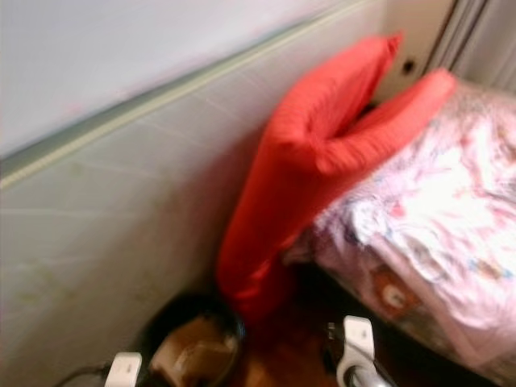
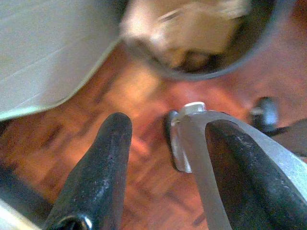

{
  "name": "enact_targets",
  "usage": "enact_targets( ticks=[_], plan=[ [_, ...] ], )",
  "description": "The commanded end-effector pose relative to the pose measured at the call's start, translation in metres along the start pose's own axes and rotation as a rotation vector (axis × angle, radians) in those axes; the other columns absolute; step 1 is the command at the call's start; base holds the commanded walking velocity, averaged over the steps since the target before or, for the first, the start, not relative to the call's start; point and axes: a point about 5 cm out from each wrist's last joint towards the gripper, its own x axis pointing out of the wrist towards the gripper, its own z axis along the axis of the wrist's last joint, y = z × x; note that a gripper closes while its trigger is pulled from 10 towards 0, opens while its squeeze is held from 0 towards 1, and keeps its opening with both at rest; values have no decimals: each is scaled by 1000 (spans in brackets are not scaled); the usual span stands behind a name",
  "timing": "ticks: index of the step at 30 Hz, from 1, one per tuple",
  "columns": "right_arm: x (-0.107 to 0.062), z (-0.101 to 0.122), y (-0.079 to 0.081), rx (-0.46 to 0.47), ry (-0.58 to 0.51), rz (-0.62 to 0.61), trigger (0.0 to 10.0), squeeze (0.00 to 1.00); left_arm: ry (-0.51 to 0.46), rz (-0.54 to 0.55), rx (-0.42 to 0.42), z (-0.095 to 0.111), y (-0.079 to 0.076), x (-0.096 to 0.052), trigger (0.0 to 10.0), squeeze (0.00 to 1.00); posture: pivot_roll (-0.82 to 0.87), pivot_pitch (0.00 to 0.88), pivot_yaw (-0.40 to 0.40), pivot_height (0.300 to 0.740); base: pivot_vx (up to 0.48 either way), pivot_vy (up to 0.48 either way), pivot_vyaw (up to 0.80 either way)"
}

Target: Clean up the room

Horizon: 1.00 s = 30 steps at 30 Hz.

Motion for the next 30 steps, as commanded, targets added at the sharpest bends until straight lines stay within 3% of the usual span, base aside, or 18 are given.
enact_targets(
  ticks=[1, 7, 30],
  plan=[
    [1, -3, 7, 5, 12, 17, 10000, 0, 15, 18, 5, -5, 8, -2, 10000, 0, -4, 14, 0, 740, 0, -431, -719],
    [0, -3, 6, 7, 5, 15, 10000, 0, 14, 11, 4, -3, 4, -1, 10000, 0, -5, 12, 0, 740, 0, -432, -680],
    [1, -1, 8, 35, -16, 6, 10000, 0, 21, 6, 0, -6, 6, -1, 10000, 0, -13, 35, 7, 740, 0, -431, 0]
  ],
)
